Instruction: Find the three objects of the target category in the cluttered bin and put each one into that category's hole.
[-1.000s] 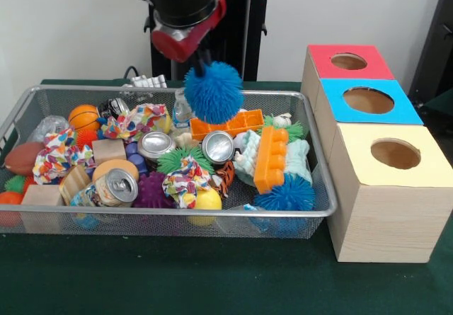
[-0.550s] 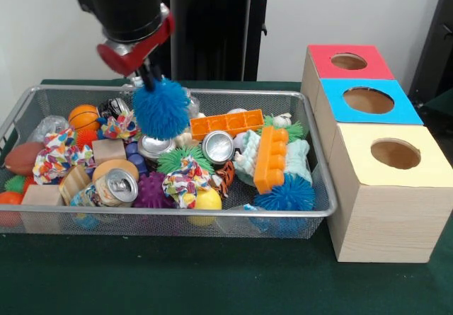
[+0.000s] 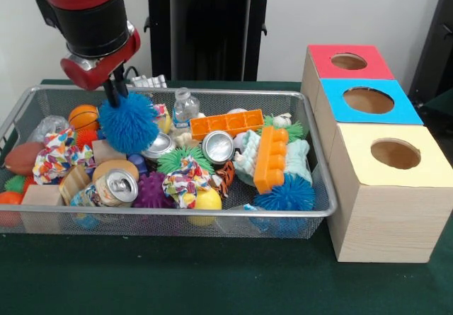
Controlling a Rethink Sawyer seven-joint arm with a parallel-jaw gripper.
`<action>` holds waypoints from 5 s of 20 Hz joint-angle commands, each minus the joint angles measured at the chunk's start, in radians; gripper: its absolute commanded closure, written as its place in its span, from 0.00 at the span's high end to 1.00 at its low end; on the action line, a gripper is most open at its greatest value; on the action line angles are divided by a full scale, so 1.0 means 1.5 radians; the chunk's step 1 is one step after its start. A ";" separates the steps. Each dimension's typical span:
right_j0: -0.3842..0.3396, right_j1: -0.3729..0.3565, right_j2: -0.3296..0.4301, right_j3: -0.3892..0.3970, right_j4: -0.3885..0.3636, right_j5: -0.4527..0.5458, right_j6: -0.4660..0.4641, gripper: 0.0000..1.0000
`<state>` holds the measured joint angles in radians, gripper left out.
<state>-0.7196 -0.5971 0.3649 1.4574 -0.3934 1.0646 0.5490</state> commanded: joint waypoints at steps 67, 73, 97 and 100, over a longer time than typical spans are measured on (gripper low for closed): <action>0.105 0.080 -0.022 0.065 0.069 -0.368 0.122 1.00; 0.101 0.086 -0.020 0.067 0.069 -0.367 0.119 1.00; 0.107 0.079 -0.015 0.095 0.083 -0.317 0.111 1.00; 0.104 0.083 -0.002 0.106 0.084 -0.324 0.104 1.00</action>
<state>-0.5476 -0.5074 0.3217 1.5525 -0.2783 0.5609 0.5577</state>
